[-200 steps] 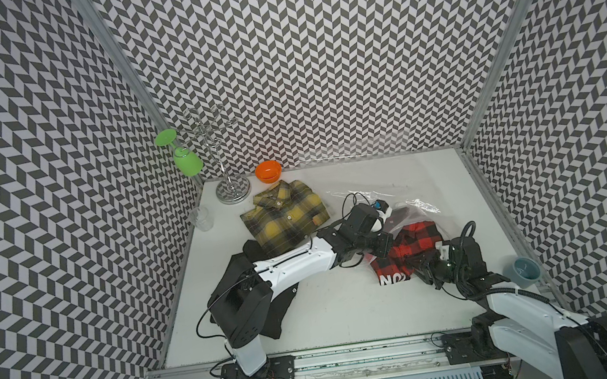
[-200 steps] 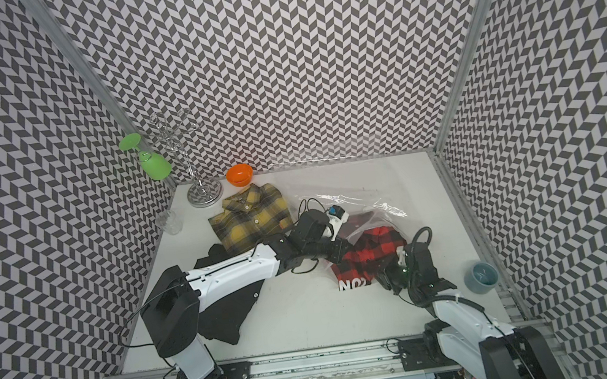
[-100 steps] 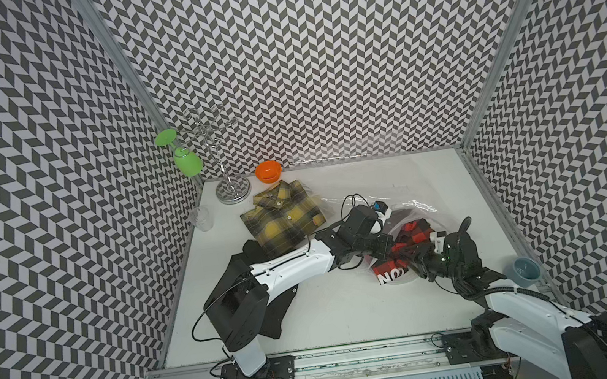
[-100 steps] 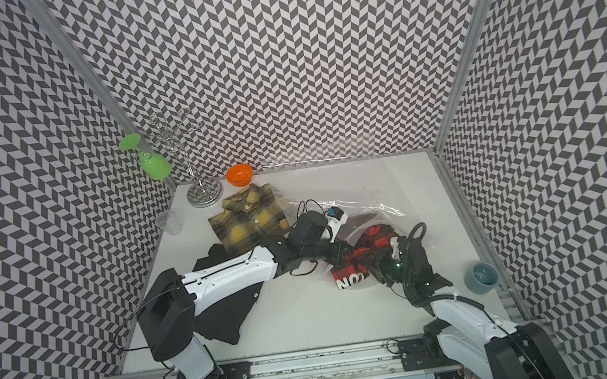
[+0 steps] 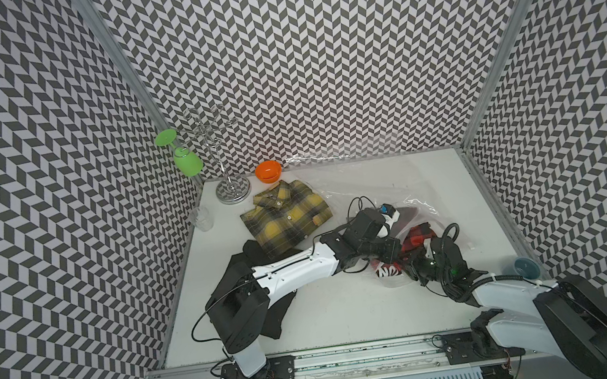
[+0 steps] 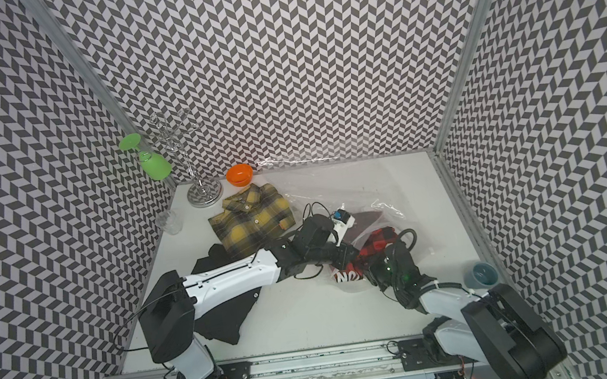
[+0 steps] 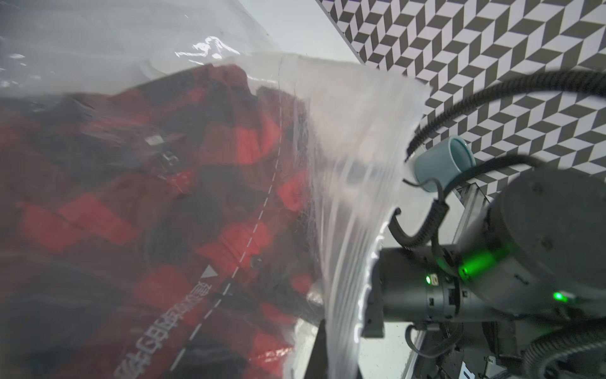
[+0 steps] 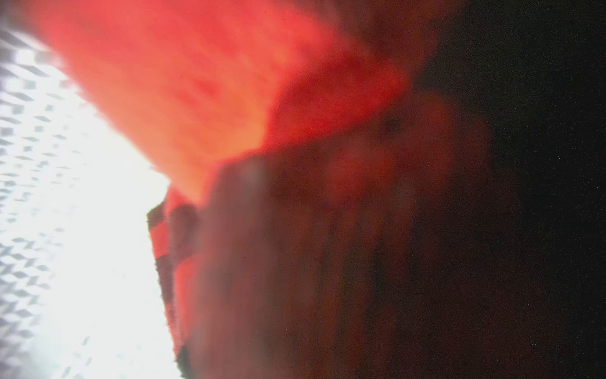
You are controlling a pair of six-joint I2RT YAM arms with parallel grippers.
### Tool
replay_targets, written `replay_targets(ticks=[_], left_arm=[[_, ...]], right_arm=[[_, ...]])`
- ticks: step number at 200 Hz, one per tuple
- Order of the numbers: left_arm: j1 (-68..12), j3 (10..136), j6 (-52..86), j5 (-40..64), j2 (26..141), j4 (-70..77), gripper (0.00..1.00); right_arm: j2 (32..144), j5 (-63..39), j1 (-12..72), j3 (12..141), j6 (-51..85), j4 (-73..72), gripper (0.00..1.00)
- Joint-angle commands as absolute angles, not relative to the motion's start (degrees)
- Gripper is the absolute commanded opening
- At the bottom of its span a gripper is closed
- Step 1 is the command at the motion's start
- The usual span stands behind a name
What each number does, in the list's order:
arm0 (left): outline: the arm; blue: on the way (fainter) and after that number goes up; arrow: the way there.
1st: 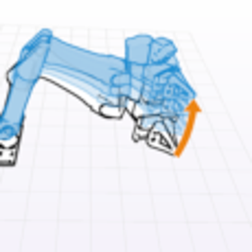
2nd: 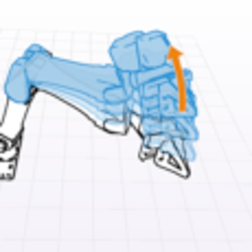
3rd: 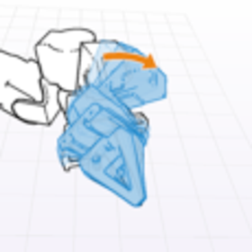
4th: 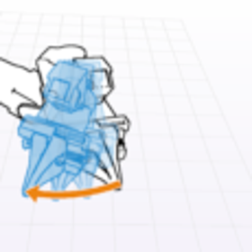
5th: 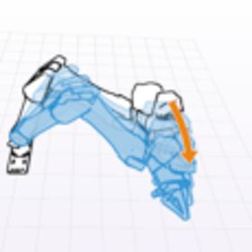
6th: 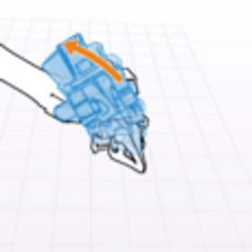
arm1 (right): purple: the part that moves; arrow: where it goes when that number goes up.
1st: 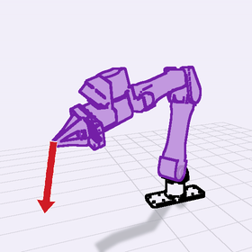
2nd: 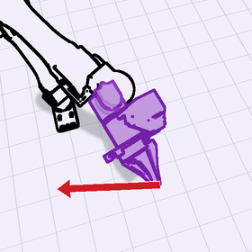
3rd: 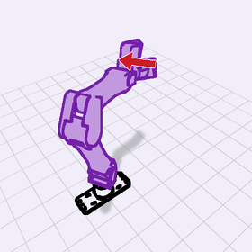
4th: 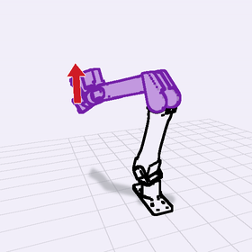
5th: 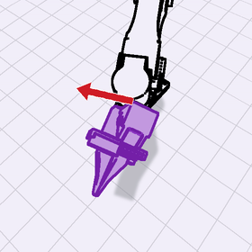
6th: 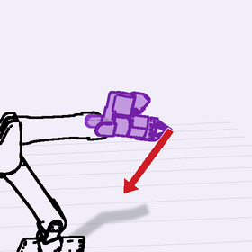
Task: Place the folded shirt into the vacuum bag
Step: Place the shirt in the vacuum bag.
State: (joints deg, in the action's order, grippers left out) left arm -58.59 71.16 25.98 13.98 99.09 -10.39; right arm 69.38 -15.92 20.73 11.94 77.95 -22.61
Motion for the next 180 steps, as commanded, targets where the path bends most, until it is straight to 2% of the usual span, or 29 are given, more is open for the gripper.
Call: replay_targets(ticks=[1,46,63,82,102,121,158,180], left_arm=[[-61.26,66.80,26.97,15.63,95.54,-9.42,0.00],[-58.36,64.47,25.44,14.56,91.78,-9.77,0.00],[-58.44,65.43,25.10,15.92,91.31,-8.81,0.00],[-58.78,66.38,24.64,16.55,90.43,-8.15,0.00],[-58.79,66.22,24.09,15.95,89.33,-8.19,0.00],[-58.33,65.03,23.80,15.31,89.48,-8.16,0.00],[-57.91,66.78,24.29,15.16,91.32,-8.82,0.00],[-58.34,67.69,24.52,15.26,90.42,-9.46,0.00]], right_arm=[[69.53,-11.53,18.40,15.58,75.38,-30.51,0.23],[65.72,-12.10,16.92,18.22,68.08,-31.71,0.21],[69.52,-14.21,17.01,17.39,67.76,-31.17,0.21],[75.27,-17.78,17.81,13.22,70.58,-37.10,0.19],[75.67,-17.22,19.94,9.15,72.09,-35.80,0.19],[71.97,-14.92,20.00,8.54,72.47,-29.34,0.32],[63.90,-13.75,19.35,10.58,71.62,-16.05,0.65],[60.22,-12.49,16.45,7.55,73.84,-15.19,0.73]])
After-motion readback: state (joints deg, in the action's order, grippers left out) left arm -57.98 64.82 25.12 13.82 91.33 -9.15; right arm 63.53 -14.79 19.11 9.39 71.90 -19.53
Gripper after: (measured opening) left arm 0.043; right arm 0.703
